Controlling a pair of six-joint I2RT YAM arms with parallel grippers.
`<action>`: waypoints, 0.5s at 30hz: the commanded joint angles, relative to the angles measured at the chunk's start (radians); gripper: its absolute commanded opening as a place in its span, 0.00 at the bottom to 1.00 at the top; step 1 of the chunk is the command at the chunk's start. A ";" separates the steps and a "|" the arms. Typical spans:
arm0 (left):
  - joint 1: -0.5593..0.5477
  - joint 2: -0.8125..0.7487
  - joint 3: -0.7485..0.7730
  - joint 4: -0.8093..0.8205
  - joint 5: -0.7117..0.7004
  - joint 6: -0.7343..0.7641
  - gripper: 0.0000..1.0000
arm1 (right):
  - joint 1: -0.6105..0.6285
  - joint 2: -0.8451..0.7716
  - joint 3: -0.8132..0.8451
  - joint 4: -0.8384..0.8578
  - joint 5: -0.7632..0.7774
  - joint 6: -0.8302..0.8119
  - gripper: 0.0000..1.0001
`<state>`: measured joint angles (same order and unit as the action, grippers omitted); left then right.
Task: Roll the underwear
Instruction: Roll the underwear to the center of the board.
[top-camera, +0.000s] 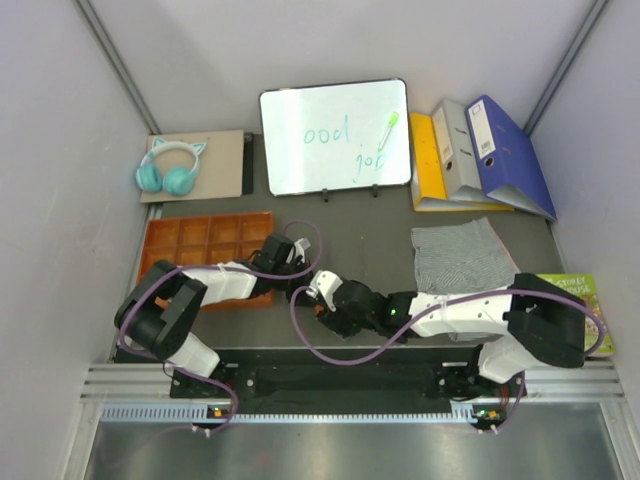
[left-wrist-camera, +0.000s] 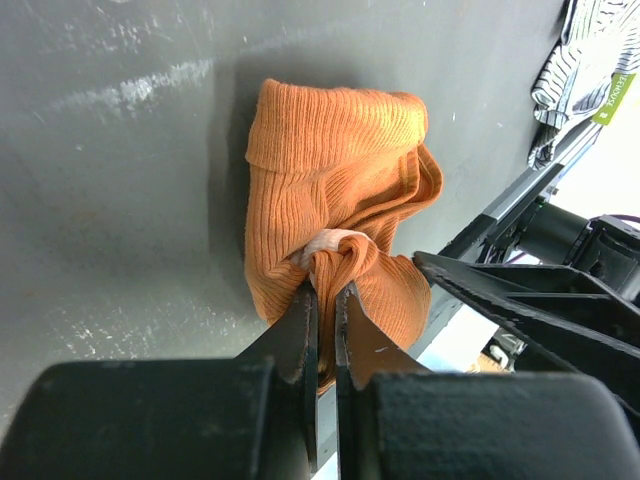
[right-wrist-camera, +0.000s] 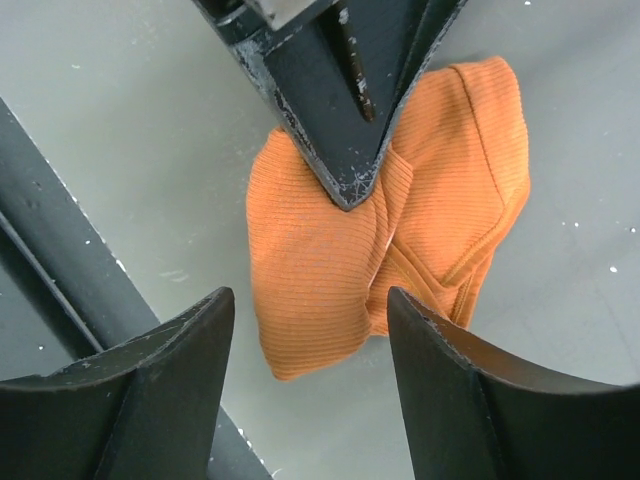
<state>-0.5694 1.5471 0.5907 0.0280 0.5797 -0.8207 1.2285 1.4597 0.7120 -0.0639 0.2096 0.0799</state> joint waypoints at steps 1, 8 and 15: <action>-0.007 0.057 -0.025 -0.077 -0.092 0.038 0.00 | 0.017 0.017 -0.020 0.102 0.004 -0.019 0.60; -0.006 0.044 -0.035 -0.037 -0.064 0.034 0.00 | 0.016 0.054 -0.011 0.113 -0.018 -0.020 0.18; 0.008 -0.045 -0.008 -0.094 -0.055 0.078 0.44 | -0.017 0.071 0.024 0.069 -0.131 0.035 0.00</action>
<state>-0.5632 1.5452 0.5911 0.0292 0.5884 -0.8051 1.2285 1.5021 0.6994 -0.0158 0.1917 0.0647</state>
